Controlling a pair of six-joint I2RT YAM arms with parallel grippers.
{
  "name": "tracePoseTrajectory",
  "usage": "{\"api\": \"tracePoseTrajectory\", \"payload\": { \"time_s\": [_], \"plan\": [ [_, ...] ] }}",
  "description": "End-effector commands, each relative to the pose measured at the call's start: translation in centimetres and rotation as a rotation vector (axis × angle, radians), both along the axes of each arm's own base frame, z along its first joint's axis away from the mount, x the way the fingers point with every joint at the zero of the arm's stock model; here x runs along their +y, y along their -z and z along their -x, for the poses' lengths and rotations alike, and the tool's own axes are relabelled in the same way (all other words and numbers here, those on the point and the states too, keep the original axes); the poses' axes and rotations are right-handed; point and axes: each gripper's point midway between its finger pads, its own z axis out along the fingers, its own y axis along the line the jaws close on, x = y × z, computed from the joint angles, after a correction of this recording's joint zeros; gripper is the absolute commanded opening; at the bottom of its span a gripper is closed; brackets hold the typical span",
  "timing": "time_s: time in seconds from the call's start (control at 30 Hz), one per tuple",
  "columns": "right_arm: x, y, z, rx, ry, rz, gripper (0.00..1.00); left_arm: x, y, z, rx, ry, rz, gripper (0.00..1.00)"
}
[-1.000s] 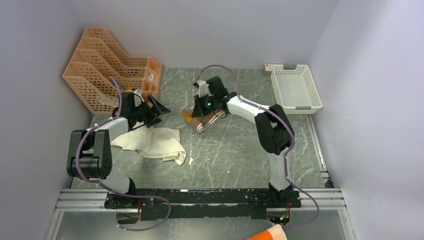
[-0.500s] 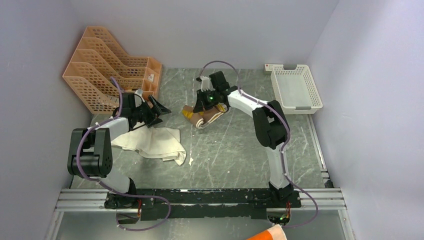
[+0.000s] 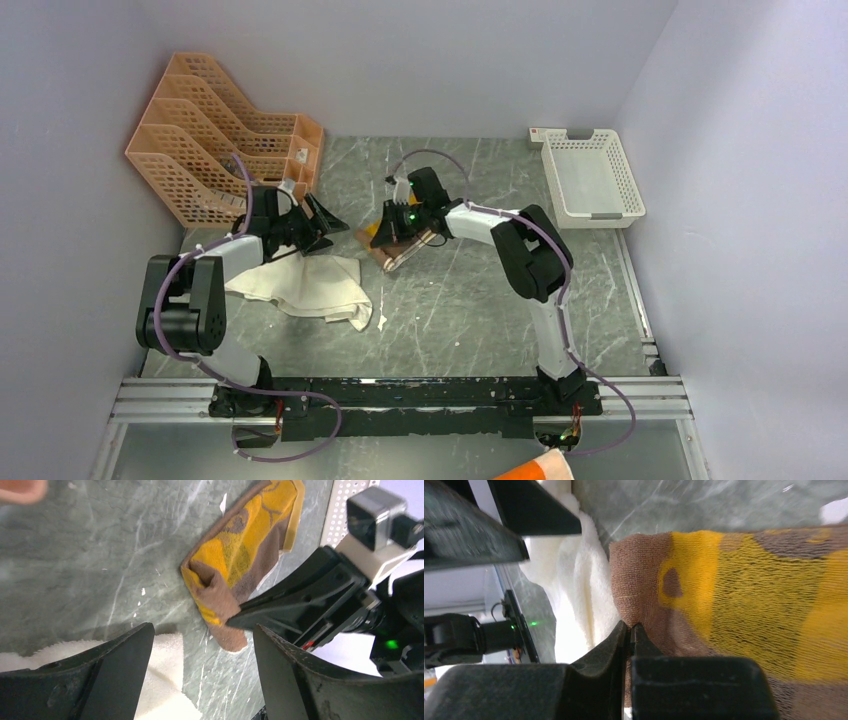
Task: Roll the towels
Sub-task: Roll the towel at the center of the board.
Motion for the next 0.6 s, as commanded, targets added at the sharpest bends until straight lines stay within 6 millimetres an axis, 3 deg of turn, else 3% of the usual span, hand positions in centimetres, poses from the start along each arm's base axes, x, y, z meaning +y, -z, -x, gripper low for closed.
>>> {"api": "tracePoseTrajectory", "payload": {
  "time_s": [0.0,0.2,0.57],
  "plan": [
    [-1.0,-0.8,-2.8,0.021,0.097,-0.089,0.0,-1.2,0.2,-0.3,-0.016,0.046,-0.014,0.83],
    [-2.1,1.3,-4.3,0.068,0.13,-0.05,0.0,-2.5,0.9,-0.8,-0.001,0.085,-0.018,0.8],
    [-2.4,5.4,-3.5,0.159,0.115,0.007,0.0,-4.6,1.9,-2.2,0.004,0.153,-0.061,0.77]
  ]
}}
